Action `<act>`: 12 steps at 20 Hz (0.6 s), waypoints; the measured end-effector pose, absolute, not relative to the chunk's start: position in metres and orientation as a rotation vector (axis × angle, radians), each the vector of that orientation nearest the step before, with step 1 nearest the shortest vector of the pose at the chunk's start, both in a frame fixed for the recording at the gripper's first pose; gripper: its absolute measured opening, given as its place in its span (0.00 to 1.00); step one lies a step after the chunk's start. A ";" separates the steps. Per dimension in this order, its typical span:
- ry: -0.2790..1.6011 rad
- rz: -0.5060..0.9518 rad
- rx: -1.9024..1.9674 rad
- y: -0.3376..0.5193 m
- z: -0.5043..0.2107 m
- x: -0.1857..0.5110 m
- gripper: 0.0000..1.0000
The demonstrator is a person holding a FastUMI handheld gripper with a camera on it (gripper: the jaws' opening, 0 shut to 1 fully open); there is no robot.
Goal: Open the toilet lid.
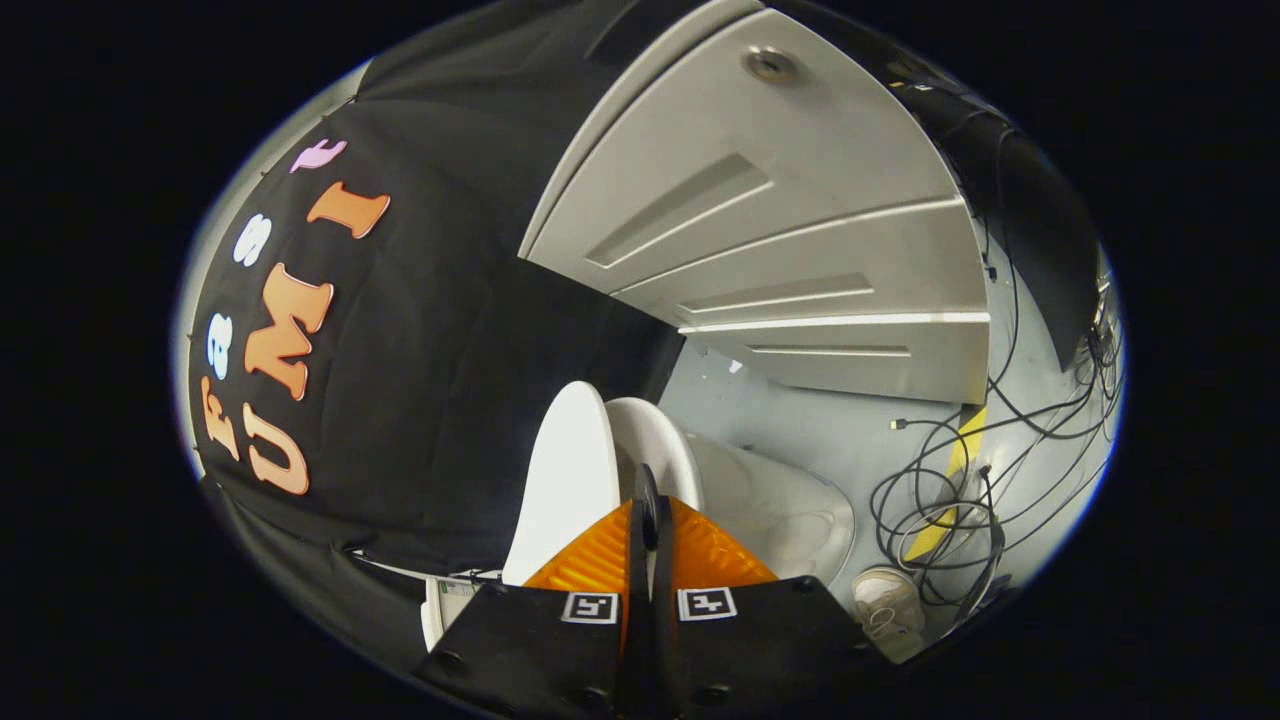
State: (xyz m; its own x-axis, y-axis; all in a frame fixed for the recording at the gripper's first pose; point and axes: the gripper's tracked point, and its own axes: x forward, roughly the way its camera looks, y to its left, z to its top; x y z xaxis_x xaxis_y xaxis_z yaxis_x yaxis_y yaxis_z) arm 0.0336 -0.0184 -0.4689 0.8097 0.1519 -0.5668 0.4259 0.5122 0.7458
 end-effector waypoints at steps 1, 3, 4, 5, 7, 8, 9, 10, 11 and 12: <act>0.613 -0.186 1.018 -0.020 -0.464 0.039 0.08; 0.572 -0.194 0.980 -0.020 -0.451 0.051 0.08; 0.569 -0.188 0.964 -0.016 -0.444 0.052 0.08; 0.565 -0.179 0.955 -0.014 -0.436 0.053 0.08; 0.554 -0.151 0.934 -0.007 -0.416 0.055 0.08; 0.546 -0.135 0.921 -0.004 -0.406 0.056 0.08; 0.538 -0.119 0.906 0.001 -0.395 0.058 0.08; 0.530 -0.101 0.890 0.006 -0.382 0.060 0.08; 0.519 -0.087 0.872 0.012 -0.370 0.063 0.08; 0.501 -0.074 0.850 0.017 -0.359 0.067 0.08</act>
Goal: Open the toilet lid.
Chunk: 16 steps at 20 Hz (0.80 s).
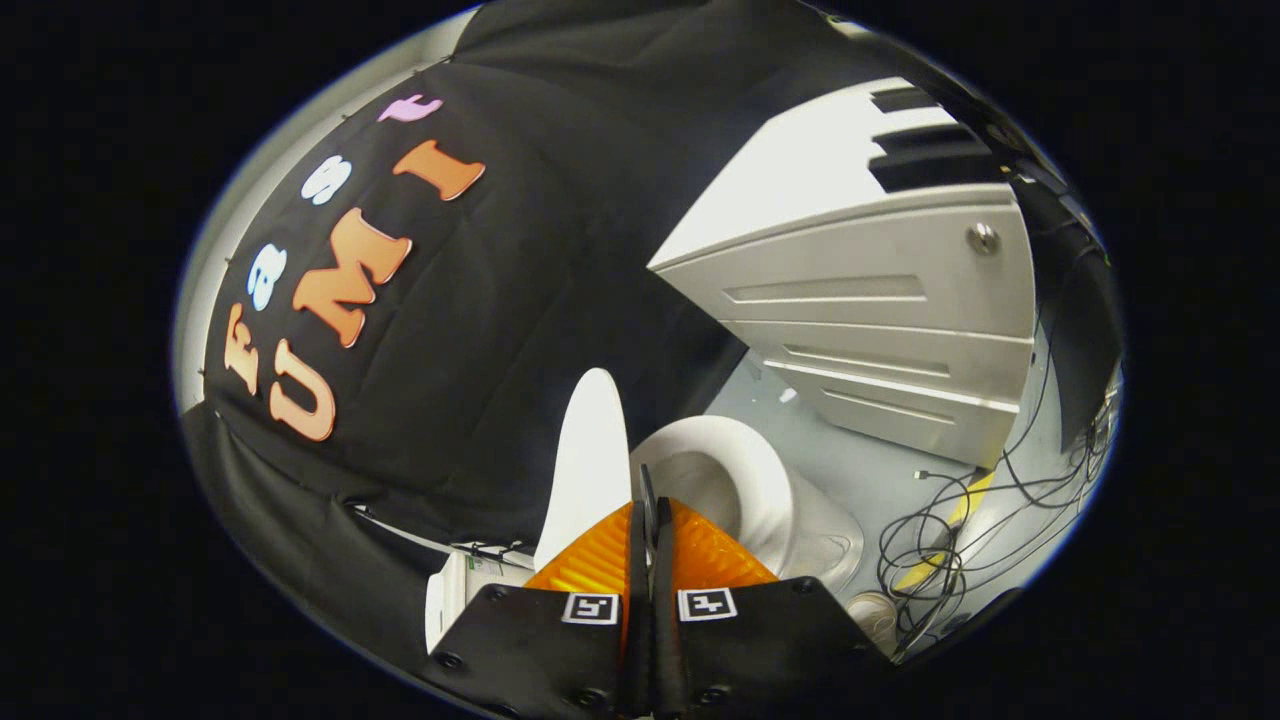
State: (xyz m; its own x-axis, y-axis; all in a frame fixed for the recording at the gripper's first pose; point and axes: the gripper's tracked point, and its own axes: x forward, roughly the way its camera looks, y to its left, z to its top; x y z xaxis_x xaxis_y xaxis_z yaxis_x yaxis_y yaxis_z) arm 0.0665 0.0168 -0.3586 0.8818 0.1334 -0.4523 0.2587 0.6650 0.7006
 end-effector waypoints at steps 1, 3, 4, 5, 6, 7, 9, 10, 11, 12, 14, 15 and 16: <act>0.498 -0.052 0.827 0.023 -0.346 0.067 0.08; 0.486 -0.006 0.785 0.041 -0.323 0.070 0.08; 0.478 0.014 0.769 0.049 -0.310 0.069 0.08; 0.469 0.031 0.753 0.058 -0.298 0.069 0.08; 0.464 0.044 0.732 0.068 -0.288 0.068 0.08; 0.461 0.053 0.705 0.078 -0.279 0.067 0.08; 0.459 0.063 0.641 0.091 -0.265 0.066 0.08; 0.458 0.070 0.607 0.100 -0.258 0.064 0.08; 0.456 0.078 0.575 0.108 -0.250 0.063 0.08; 0.453 0.088 0.545 0.116 -0.243 0.062 0.08; 0.443 0.103 0.497 0.131 -0.231 0.060 0.08; 0.439 0.107 0.475 0.138 -0.225 0.058 0.08; 0.434 0.114 0.453 0.146 -0.220 0.058 0.08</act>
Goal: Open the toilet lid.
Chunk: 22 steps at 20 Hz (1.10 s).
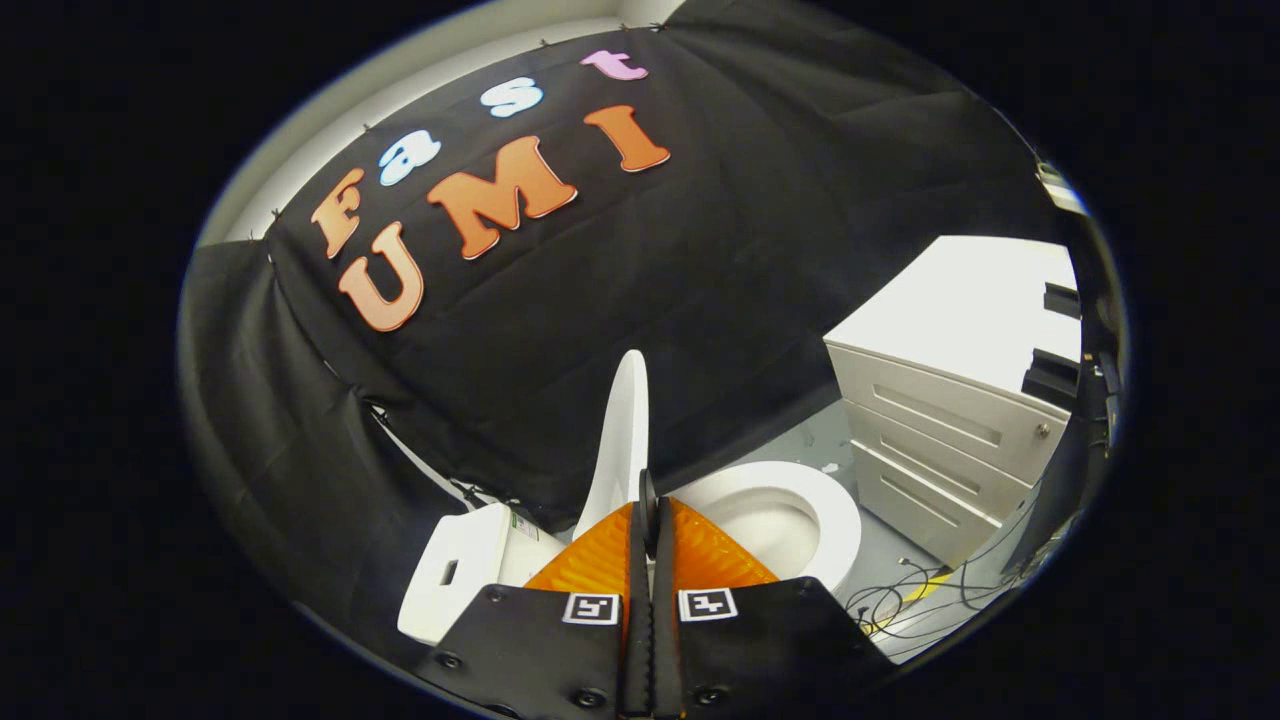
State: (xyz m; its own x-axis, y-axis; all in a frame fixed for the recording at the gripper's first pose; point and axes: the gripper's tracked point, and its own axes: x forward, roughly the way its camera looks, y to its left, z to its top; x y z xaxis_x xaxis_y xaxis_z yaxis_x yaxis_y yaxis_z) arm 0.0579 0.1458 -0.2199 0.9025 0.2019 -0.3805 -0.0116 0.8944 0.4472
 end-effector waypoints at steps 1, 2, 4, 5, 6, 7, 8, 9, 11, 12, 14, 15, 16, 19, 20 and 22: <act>0.428 0.124 0.430 0.155 -0.214 0.057 0.08; 0.420 0.138 0.408 0.166 -0.207 0.056 0.08; 0.407 0.165 0.363 0.186 -0.194 0.051 0.08; 0.400 0.179 0.345 0.196 -0.189 0.049 0.08; 0.393 0.189 0.334 0.203 -0.187 0.046 0.08; 0.388 0.199 0.331 0.211 -0.183 0.044 0.08; 0.384 0.209 0.335 0.218 -0.179 0.042 0.08; 0.381 0.219 0.337 0.226 -0.176 0.040 0.08; 0.376 0.243 0.312 0.243 -0.168 0.037 0.08; 0.372 0.255 0.299 0.253 -0.163 0.037 0.08; 0.361 0.286 0.267 0.274 -0.156 0.032 0.08; 0.356 0.296 0.241 0.283 -0.153 0.031 0.08; 0.351 0.305 0.215 0.290 -0.152 0.028 0.08; 0.331 0.331 0.159 0.315 -0.147 0.021 0.08; 0.323 0.342 0.145 0.321 -0.146 0.019 0.08; 0.311 0.363 0.127 0.337 -0.143 0.013 0.08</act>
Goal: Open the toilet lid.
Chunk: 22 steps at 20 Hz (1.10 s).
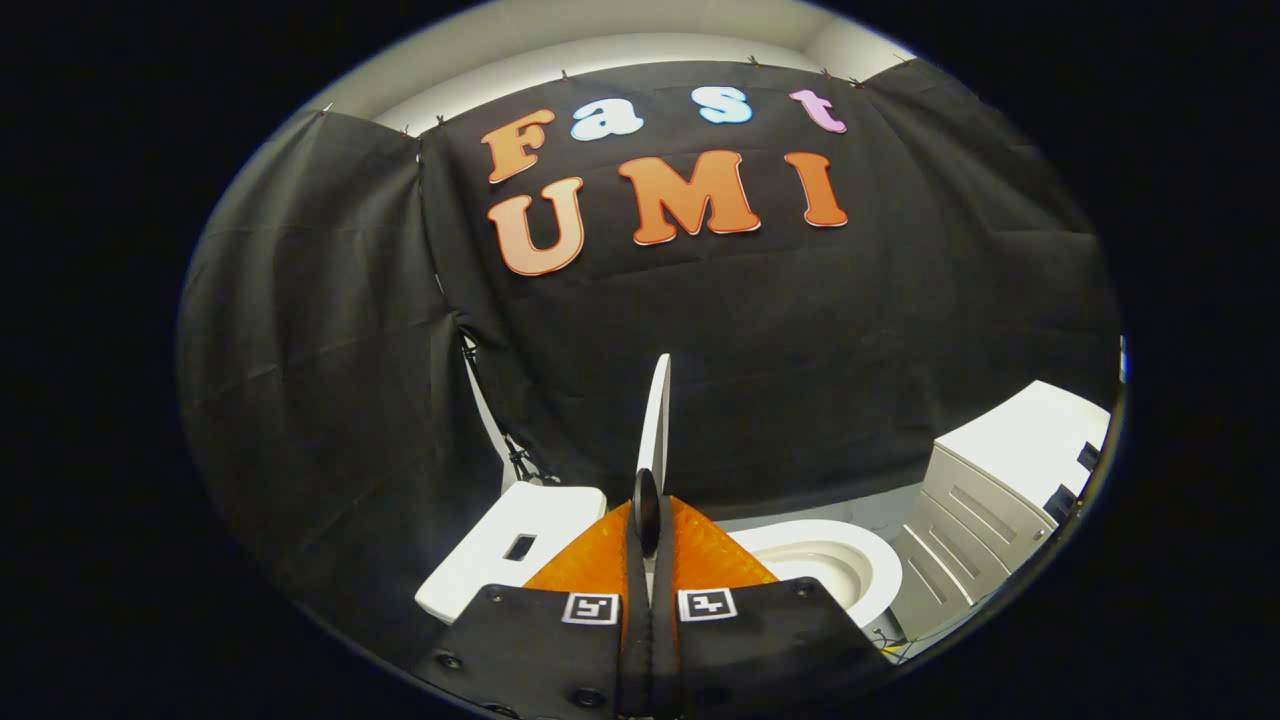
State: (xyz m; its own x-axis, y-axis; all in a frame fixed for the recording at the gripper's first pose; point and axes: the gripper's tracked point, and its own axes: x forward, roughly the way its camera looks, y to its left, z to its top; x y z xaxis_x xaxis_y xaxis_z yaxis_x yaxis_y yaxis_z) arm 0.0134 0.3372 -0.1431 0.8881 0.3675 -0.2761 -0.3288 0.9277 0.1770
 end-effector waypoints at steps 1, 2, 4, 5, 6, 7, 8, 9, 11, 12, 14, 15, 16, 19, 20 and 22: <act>0.309 0.375 0.119 0.345 -0.142 0.011 0.08; 0.315 0.388 0.137 0.356 -0.141 0.007 0.08; 0.338 0.427 0.192 0.380 -0.140 0.001 0.08; 0.338 0.438 0.177 0.390 -0.139 -0.001 0.08; 0.332 0.449 0.148 0.400 -0.137 -0.004 0.08; 0.327 0.466 0.120 0.410 -0.138 -0.008 0.08; 0.327 0.482 0.108 0.420 -0.139 -0.013 0.08; 0.329 0.497 0.105 0.429 -0.140 -0.016 0.08; 0.335 0.515 0.109 0.439 -0.143 -0.021 0.08; 0.338 0.526 0.110 0.446 -0.144 -0.023 0.08; 0.349 0.552 0.112 0.460 -0.146 -0.027 0.08; 0.353 0.566 0.112 0.470 -0.148 -0.026 0.08; 0.358 0.580 0.106 0.478 -0.149 -0.027 0.08; 0.347 0.613 0.066 0.504 -0.152 -0.031 0.08; 0.340 0.615 0.047 0.508 -0.152 -0.033 0.08; 0.332 0.617 0.022 0.518 -0.155 -0.037 0.08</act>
State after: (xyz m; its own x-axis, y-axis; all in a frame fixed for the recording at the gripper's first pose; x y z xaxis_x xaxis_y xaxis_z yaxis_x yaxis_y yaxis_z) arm -0.0371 0.5175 -0.1554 0.7645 0.5709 -0.2993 -0.5641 0.8172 0.1181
